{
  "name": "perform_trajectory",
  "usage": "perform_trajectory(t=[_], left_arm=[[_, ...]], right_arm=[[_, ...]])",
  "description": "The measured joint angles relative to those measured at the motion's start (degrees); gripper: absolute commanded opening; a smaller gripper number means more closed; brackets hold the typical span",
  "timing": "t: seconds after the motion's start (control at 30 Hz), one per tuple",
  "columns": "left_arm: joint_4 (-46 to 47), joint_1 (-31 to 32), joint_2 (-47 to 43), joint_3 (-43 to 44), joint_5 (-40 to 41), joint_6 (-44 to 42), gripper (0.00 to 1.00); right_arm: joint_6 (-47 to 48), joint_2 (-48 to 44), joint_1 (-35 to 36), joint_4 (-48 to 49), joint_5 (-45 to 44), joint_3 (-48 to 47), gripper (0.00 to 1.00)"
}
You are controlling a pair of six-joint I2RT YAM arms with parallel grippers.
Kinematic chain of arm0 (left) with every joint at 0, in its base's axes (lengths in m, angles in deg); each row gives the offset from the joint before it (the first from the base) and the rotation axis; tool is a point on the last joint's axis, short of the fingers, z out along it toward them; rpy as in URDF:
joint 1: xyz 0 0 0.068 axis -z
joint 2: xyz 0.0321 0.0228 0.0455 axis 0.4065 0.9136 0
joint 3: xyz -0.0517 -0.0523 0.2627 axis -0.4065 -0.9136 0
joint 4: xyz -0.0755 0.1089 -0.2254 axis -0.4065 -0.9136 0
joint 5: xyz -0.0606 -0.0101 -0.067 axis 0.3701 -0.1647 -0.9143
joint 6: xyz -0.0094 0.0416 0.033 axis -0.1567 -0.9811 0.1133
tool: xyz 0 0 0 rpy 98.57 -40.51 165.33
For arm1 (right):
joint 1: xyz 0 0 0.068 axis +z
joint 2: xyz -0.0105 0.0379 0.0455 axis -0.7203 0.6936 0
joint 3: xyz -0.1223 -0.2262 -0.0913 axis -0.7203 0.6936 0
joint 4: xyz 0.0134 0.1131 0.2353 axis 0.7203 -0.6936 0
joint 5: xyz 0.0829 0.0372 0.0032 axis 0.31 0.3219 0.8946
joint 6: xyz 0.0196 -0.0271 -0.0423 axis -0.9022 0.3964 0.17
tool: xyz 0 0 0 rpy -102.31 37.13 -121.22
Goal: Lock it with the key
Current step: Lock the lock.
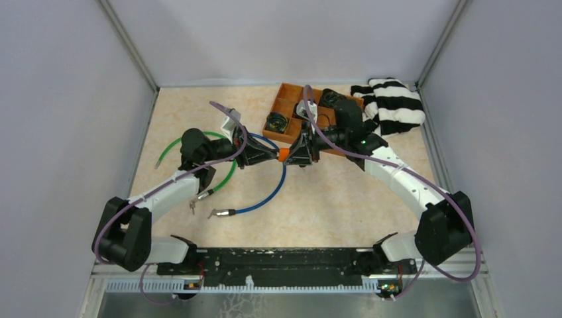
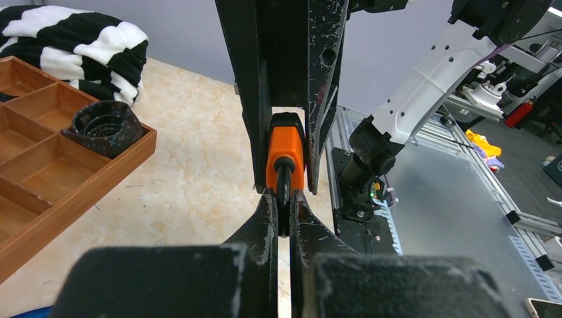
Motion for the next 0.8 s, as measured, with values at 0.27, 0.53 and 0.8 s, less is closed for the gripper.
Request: perform_trajectory(t=[0.27, 0.53, 0.8], left_arm=[[-0.09, 0.00, 0.04, 0.00, 0.39, -0.17, 0.00], [-0.07, 0.11, 0.24, 0.00, 1.01, -0.55, 0.00], [-0.11, 0.31, 0.44, 0.00, 1.01, -0.81, 0.00]], right_arm=[[0.70, 0.44, 0.00, -2.29, -0.39, -1.40, 0.00], [1.14, 0.81, 0.00, -3.96, -1.03, -2.54, 0.00], [1.57, 0.81, 0.00, -4.81, -1.25, -2.58, 0.00]])
